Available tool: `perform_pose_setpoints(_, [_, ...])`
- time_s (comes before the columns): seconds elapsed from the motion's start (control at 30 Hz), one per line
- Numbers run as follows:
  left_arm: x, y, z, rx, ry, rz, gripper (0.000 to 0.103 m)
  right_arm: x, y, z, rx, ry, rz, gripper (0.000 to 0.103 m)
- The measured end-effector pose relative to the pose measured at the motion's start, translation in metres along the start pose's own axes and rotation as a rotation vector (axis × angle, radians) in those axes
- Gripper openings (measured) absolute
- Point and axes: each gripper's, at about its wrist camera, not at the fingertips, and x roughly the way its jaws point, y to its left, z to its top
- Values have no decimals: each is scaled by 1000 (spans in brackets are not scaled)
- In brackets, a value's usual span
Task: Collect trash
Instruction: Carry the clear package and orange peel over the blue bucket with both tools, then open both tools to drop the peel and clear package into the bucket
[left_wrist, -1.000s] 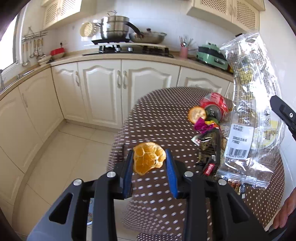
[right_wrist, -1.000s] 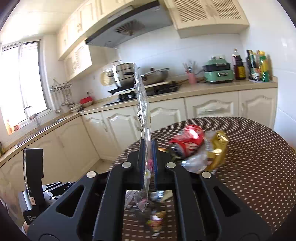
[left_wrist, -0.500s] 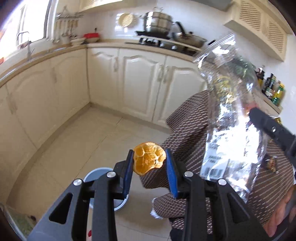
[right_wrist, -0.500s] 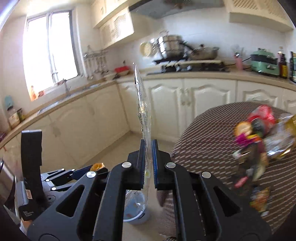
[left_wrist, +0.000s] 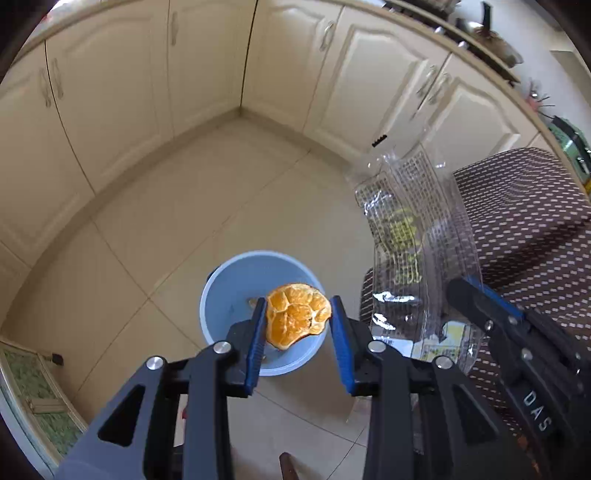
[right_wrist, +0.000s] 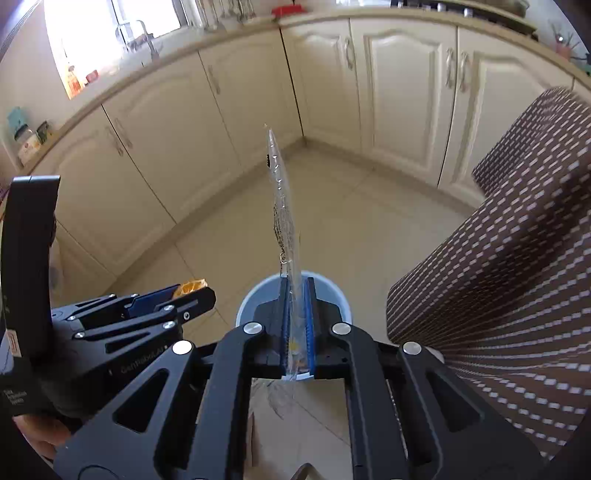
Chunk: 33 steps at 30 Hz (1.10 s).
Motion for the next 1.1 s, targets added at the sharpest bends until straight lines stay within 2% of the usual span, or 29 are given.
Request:
perform_pose_setpoints(0.13, [39, 18, 6, -18, 44, 26, 33, 48, 1, -4, 17, 77, 2, 8])
perform_pose_setpoints(0.3, [72, 33, 8, -68, 71, -20, 36, 97, -2, -6, 30, 139, 0, 8])
perform_pose_setpoints(0.37, [82, 40, 9, -80, 77, -33, 47, 111, -5, -7, 38, 155, -2, 8])
perform_pose_setpoints(0.5, [89, 55, 4, -103, 69, -47, 55, 129, -11, -16, 61, 185, -3, 8])
perform_pose_setpoints(0.73, [102, 79, -4, -163, 118, -12, 55, 153, -12, -23, 80, 216, -1, 8])
perform_pose_setpoints(1.1, [109, 82, -8, -173, 153, 13, 57, 168, -4, -17, 82, 208, -6, 10])
